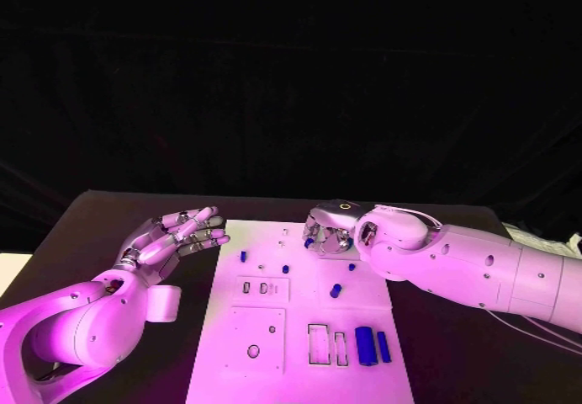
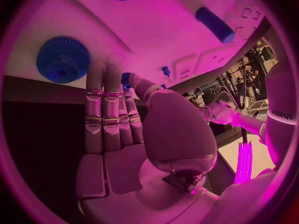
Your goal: Assemble the parts on the task board
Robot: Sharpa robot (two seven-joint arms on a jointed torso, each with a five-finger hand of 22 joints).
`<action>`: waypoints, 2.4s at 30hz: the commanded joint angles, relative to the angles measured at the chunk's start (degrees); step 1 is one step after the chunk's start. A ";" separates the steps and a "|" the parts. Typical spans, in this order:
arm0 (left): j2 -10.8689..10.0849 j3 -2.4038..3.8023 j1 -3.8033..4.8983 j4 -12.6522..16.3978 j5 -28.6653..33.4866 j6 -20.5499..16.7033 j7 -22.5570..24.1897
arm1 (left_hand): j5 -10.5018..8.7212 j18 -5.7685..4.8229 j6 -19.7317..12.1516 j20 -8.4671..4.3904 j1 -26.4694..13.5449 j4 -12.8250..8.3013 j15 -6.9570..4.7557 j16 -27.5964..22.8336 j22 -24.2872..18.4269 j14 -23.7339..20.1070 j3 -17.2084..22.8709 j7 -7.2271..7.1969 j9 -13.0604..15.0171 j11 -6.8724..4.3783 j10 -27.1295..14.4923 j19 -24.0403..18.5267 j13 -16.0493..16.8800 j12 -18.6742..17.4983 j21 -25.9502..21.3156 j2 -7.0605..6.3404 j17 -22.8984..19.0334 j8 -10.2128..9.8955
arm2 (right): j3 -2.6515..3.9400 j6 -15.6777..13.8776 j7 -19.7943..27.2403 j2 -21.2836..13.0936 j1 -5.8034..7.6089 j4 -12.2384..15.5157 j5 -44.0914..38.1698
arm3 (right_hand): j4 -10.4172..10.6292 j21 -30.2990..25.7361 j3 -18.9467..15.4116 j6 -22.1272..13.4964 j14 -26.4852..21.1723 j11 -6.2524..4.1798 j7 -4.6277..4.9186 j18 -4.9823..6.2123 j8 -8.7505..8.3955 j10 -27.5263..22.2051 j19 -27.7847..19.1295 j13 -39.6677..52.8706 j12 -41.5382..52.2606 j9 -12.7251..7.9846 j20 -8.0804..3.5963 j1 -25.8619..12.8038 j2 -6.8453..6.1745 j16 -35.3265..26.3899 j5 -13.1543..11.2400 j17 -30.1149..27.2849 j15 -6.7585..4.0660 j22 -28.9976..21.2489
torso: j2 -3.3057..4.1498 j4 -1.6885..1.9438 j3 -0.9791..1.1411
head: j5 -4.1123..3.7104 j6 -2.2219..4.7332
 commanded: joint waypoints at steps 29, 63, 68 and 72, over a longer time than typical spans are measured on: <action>0.48 0.05 0.13 0.44 0.06 1.37 0.27 | -0.23 0.71 0.19 0.00 0.23 -0.48 0.24 -0.35 -0.10 0.13 0.12 0.32 -0.04 0.12 0.02 0.42 -0.06 -0.27 -0.41 0.78 0.12 -0.44 | 0.61 -5.49 -4.99 6.82 0.15 -5.14 -1.23 | 0.57 1.38 1.27 -0.15 1.68 0.32 0.28 0.21 -0.15 -0.45 -0.51 0.04 0.33 0.06 -0.22 0.10 -0.31 1.76 -0.43 1.20 -0.18 0.81 | 0.09 0.15 -0.13 | 0.34 -0.30; 0.63 0.06 0.22 0.65 0.06 1.53 0.09 | -0.26 0.71 0.20 0.00 0.23 -0.60 0.25 -0.47 -0.17 0.16 0.04 0.32 -0.04 0.12 0.01 0.47 -0.06 -0.37 -0.49 0.77 0.18 -0.55 | 0.51 -2.99 -6.15 11.66 -0.06 -10.61 -1.77 | 1.27 2.08 1.37 -1.05 1.31 0.64 0.58 0.21 -0.35 -1.60 -0.96 -0.02 0.22 -0.12 -0.04 -0.61 -1.50 2.73 -0.45 2.01 0.04 1.27 | 0.07 0.19 -0.23 | 0.92 -0.91; 0.63 0.06 0.23 0.61 0.06 1.54 0.05 | -0.26 0.71 0.20 0.00 0.23 -0.60 0.25 -0.47 -0.17 0.16 0.04 0.32 -0.04 0.12 0.01 0.47 -0.06 -0.37 -0.49 0.77 0.18 -0.55 | 0.49 -2.76 -6.28 11.84 -0.06 -10.59 -1.80 | 1.76 2.44 1.31 -2.98 0.77 1.35 1.29 0.16 -0.48 -4.40 -1.48 -0.11 0.17 -0.48 0.31 -1.05 -2.61 3.15 -0.45 2.44 0.55 1.52 | 0.08 0.09 -0.22 | 0.94 -0.97; 0.63 0.06 0.24 0.62 0.06 1.57 0.02 | -0.26 0.71 0.20 0.00 0.23 -0.60 0.25 -0.47 -0.17 0.16 0.04 0.32 -0.04 0.12 0.01 0.47 -0.06 -0.37 -0.49 0.77 0.18 -0.55 | 0.48 -3.46 -6.24 11.73 -0.05 -10.53 -1.64 | 2.17 2.49 0.29 -6.56 -0.08 2.05 2.08 0.17 -0.51 -7.76 -2.22 -0.10 0.21 -0.78 0.78 -1.52 -3.96 3.11 -0.53 2.59 1.25 1.60 | 0.07 0.13 -0.21 | 0.98 -1.00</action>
